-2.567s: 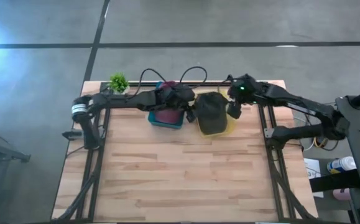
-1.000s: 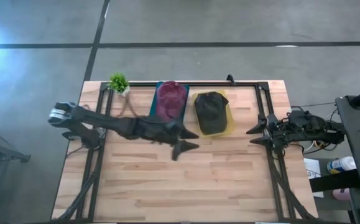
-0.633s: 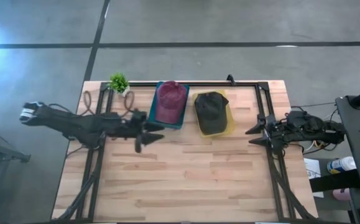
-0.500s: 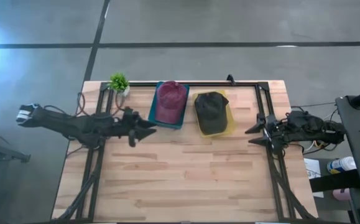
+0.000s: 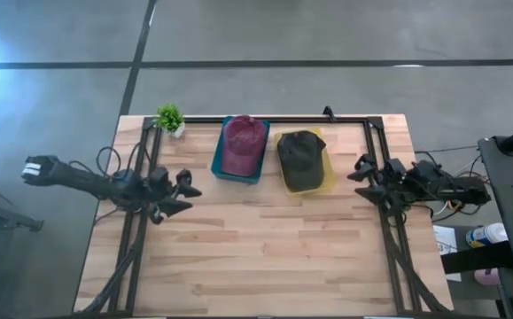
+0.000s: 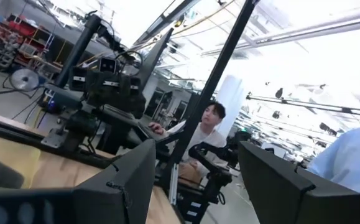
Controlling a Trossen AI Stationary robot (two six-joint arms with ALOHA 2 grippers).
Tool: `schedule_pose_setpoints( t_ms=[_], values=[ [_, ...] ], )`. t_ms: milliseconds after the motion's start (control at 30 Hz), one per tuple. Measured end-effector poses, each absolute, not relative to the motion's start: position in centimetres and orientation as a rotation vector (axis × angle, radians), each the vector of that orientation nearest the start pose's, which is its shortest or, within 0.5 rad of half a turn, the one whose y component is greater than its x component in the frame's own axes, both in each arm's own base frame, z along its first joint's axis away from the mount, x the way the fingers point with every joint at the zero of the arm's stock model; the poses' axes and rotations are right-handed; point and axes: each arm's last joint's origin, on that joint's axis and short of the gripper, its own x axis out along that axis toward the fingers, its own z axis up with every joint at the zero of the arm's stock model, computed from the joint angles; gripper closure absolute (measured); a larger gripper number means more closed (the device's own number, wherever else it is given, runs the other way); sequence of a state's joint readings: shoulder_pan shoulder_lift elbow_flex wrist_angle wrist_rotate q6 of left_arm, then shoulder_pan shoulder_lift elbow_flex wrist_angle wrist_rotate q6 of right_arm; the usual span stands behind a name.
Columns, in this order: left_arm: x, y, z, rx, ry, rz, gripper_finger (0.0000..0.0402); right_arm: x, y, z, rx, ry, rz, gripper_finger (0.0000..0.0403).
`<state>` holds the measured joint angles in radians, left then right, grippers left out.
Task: Pick & Place hat
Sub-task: Return to Home Position
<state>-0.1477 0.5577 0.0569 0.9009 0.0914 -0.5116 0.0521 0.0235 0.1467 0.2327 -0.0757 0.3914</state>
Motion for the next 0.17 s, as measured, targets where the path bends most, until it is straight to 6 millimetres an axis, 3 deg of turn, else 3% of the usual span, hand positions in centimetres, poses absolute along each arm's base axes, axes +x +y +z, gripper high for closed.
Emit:
schedule_pose_setpoints(
  t_ms=[167],
  values=[
    [12.05,-1.91,20.53,-0.521,-0.333,-0.329,0.0179,8.42,0.66,22.59,0.382,-0.371,0.203,0.0179]
  ],
)
